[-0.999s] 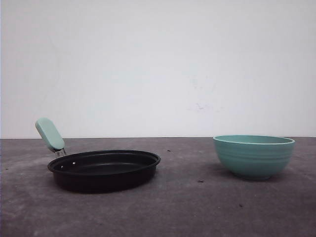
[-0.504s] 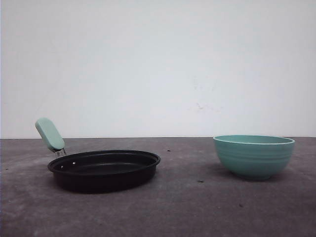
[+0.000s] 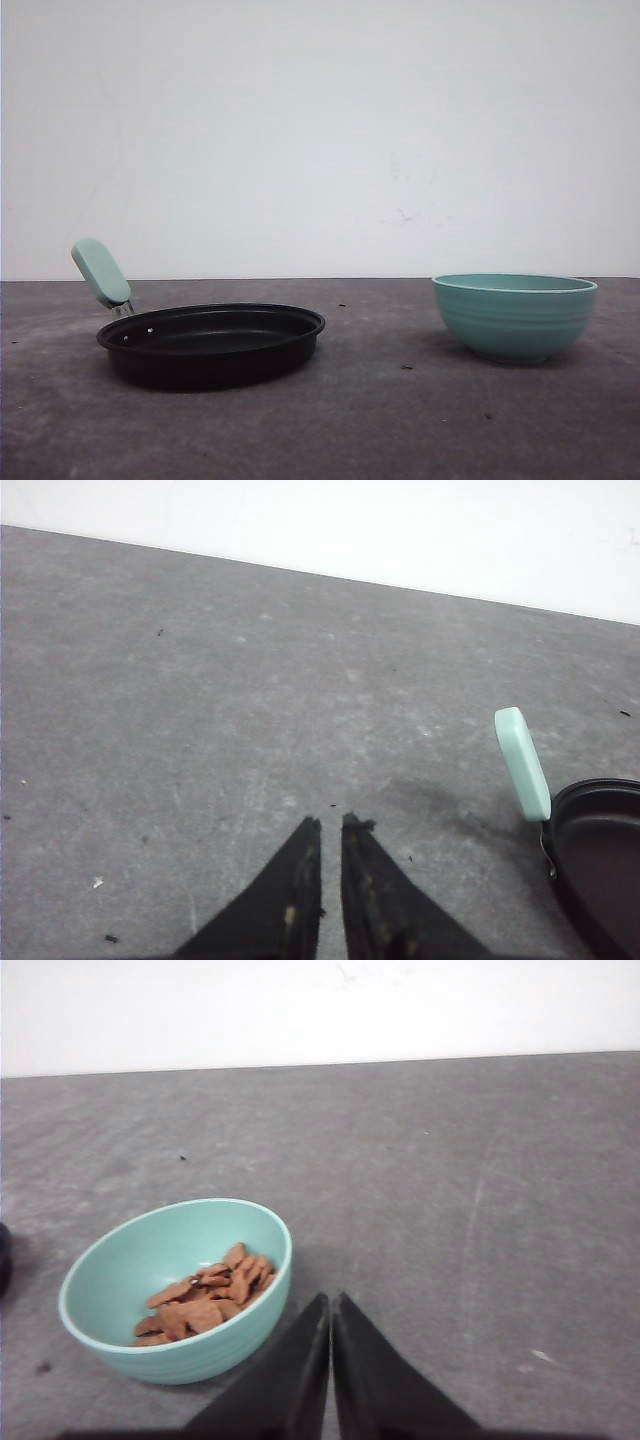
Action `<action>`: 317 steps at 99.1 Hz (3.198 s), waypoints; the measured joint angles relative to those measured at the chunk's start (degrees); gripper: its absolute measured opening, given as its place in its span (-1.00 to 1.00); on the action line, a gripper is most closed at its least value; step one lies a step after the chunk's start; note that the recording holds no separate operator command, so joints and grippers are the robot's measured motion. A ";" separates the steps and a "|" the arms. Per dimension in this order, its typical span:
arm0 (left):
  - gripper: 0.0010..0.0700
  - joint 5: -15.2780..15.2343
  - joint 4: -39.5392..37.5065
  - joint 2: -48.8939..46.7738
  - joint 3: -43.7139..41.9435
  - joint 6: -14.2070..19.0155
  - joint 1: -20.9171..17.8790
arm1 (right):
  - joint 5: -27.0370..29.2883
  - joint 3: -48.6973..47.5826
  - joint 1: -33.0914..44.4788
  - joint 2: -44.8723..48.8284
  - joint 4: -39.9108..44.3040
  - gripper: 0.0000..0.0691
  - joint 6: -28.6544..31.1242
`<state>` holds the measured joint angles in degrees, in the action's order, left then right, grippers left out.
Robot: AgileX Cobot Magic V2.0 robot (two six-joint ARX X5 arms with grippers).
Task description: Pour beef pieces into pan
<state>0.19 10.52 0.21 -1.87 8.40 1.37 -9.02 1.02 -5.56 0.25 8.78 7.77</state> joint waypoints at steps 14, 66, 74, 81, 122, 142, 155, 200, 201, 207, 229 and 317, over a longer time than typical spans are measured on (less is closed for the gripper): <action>-1.00 0.00 0.00 0.00 0.00 0.00 0.00 | 2.08 0.00 -0.04 0.07 0.96 -0.98 0.02; -1.00 9.84 -0.24 0.00 -0.22 16.04 0.02 | 0.83 -0.07 -0.02 0.42 -6.45 -0.98 6.29; -1.00 15.26 0.46 0.00 -0.66 20.57 0.02 | -3.50 -0.07 0.00 0.42 -8.39 -0.98 10.75; -1.00 20.11 1.01 0.00 -1.29 23.61 0.02 | -7.23 -0.07 0.00 0.42 -10.84 -0.98 13.94; -0.99 24.26 6.71 13.40 -27.93 32.00 0.02 | -7.28 22.91 -0.04 6.40 -3.69 -0.98 26.58; -0.99 27.08 15.80 32.63 -49.99 24.17 0.48 | -7.32 45.40 -0.04 21.73 12.87 -0.98 18.97; -0.99 25.16 26.75 43.45 -63.91 14.58 1.84 | -7.32 60.43 -0.04 31.45 24.06 -0.98 11.91; 0.98 25.07 29.57 48.70 -71.71 8.76 5.35 | -8.39 70.97 -0.04 38.77 31.47 0.90 4.98; 0.98 25.07 29.59 48.70 -71.71 8.87 5.46 | -8.39 70.97 -0.04 38.75 31.63 0.95 4.98; 0.98 25.09 29.53 48.74 -71.69 8.90 6.21 | -8.55 71.01 -0.04 38.71 32.65 0.98 4.72; 0.98 23.98 25.70 48.11 -63.43 8.98 8.44 | -8.35 71.04 -0.04 39.06 37.81 0.98 4.28; 0.97 25.18 -32.35 85.18 -27.95 35.21 8.09 | -7.37 71.06 -0.04 30.73 56.74 0.98 4.24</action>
<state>25.36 -21.82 85.38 -29.82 43.62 9.45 -16.38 72.07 -5.61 30.98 65.52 12.01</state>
